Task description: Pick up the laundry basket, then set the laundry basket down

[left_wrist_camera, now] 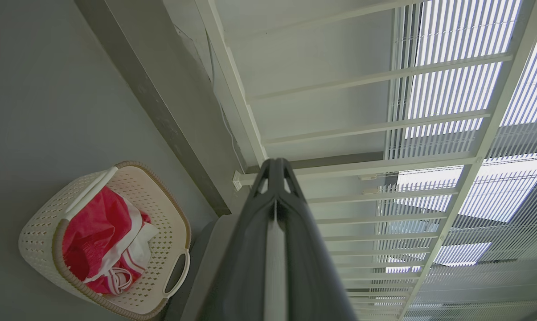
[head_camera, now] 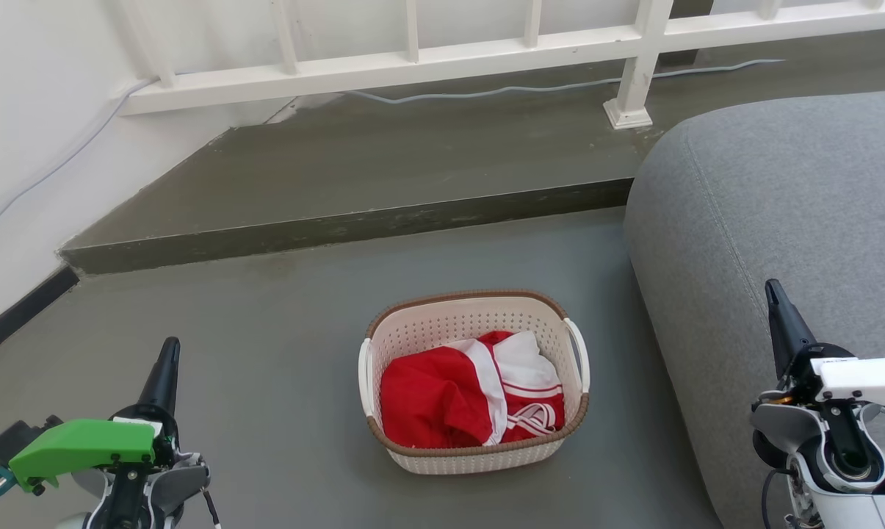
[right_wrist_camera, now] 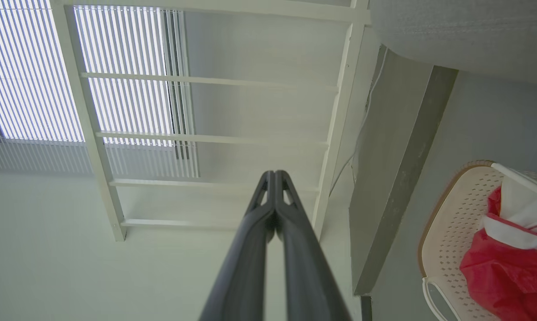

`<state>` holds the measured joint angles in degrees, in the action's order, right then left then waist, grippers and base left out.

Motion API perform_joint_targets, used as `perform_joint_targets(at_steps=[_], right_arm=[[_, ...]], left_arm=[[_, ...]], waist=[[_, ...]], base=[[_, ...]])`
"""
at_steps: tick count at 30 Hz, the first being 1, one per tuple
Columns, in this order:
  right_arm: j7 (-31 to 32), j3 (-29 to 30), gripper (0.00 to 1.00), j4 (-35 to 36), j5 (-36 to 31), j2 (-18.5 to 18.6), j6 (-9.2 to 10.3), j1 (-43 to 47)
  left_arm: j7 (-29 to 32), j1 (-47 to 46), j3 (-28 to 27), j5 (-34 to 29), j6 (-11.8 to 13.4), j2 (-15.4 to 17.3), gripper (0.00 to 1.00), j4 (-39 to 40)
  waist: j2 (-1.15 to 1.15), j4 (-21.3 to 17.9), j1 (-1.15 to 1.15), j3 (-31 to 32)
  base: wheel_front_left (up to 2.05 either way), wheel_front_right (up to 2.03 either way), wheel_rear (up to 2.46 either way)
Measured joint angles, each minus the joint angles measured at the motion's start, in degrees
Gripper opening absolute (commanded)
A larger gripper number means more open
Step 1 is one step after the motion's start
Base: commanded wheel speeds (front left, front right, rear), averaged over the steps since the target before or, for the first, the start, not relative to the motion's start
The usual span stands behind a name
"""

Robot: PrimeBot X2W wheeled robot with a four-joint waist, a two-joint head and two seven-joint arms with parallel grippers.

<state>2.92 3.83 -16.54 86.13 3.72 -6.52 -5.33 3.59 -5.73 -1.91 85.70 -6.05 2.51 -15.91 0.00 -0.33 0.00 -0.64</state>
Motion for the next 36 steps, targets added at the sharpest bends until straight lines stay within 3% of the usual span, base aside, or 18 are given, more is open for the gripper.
perform_joint_targets(at_steps=[10,36], right_arm=[[1.7,1.8,0.0,0.2,6.5,-0.2,-0.04,0.0],[1.7,2.1,0.0,0.3,6.8,-0.2,-0.21,0.1]], left_arm=[[1.7,0.0,-1.7,6.5,-0.6,0.0,0.0,0.0],[2.0,0.1,-1.7,6.6,-1.0,0.0,0.0,0.0]], waist=[[0.0,0.3,0.0,0.5],[0.0,0.3,0.0,0.5]], base=[[0.0,0.0,0.0],[0.0,0.0,0.0]])
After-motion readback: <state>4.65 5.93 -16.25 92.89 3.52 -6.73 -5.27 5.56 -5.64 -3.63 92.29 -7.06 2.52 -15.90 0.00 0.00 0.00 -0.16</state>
